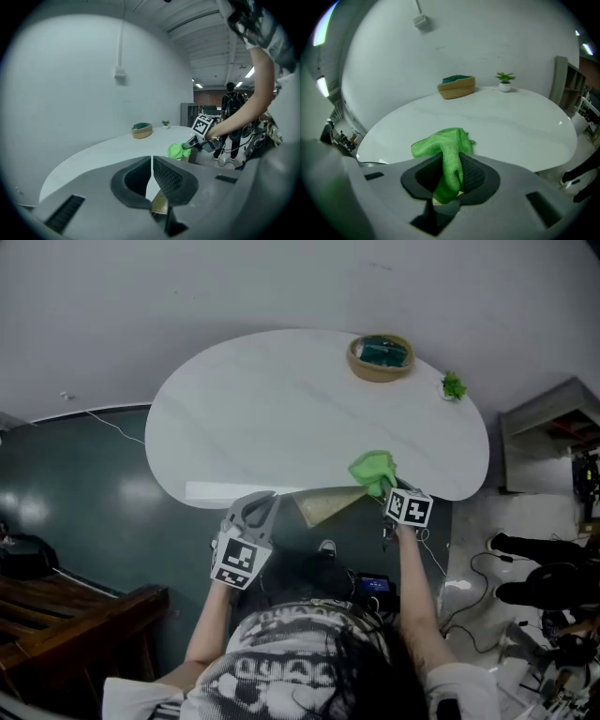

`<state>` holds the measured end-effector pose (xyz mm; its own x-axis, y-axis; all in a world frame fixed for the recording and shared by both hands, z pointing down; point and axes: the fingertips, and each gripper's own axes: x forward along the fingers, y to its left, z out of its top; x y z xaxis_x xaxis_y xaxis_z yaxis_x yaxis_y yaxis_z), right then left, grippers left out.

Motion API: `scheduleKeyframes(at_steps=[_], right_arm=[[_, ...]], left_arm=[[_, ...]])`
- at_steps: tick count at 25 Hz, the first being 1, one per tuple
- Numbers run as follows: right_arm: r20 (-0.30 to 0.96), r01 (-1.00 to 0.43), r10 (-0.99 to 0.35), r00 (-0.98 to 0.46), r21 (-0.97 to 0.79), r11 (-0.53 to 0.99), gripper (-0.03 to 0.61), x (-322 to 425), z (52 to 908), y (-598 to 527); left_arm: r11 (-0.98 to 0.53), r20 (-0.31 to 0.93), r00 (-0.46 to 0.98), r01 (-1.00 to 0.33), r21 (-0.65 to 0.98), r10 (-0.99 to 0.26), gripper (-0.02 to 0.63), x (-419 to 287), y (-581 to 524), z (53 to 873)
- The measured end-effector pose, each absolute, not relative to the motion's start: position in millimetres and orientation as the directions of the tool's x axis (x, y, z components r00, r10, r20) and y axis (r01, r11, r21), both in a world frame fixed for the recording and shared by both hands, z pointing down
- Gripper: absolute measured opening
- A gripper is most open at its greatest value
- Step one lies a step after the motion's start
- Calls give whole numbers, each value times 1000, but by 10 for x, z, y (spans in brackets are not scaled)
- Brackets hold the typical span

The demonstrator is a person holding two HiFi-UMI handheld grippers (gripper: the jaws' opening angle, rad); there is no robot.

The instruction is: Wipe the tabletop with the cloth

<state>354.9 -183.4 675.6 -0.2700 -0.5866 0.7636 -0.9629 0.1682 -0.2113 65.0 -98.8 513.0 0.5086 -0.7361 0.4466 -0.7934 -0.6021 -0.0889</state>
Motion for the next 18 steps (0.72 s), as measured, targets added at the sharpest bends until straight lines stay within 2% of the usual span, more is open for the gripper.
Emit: scheduleKeyframes(at_steps=[5, 9, 13, 18], right_arm=[[760, -976, -622, -186, -215, 29, 94, 4661, 6778, -1678], [755, -972, -639, -148, -229, -46, 94, 5260, 6800, -1492], [744, -966, -651, -149, -251, -65, 94, 5589, 6824, -1388], [707, -942, -677, -205, -331, -60, 94, 5655, 6795, -1351]], left_arm=[[-659, 458, 552, -745, -106, -697, 14, 1438, -1029, 5101], [-681, 455, 576, -726, -98, -679, 12, 1904, -969, 5097], [-693, 464, 582, -713, -104, -668, 14, 2237, -883, 5129], [-702, 478, 584, -705, -101, -655, 12, 2498, -729, 5181]])
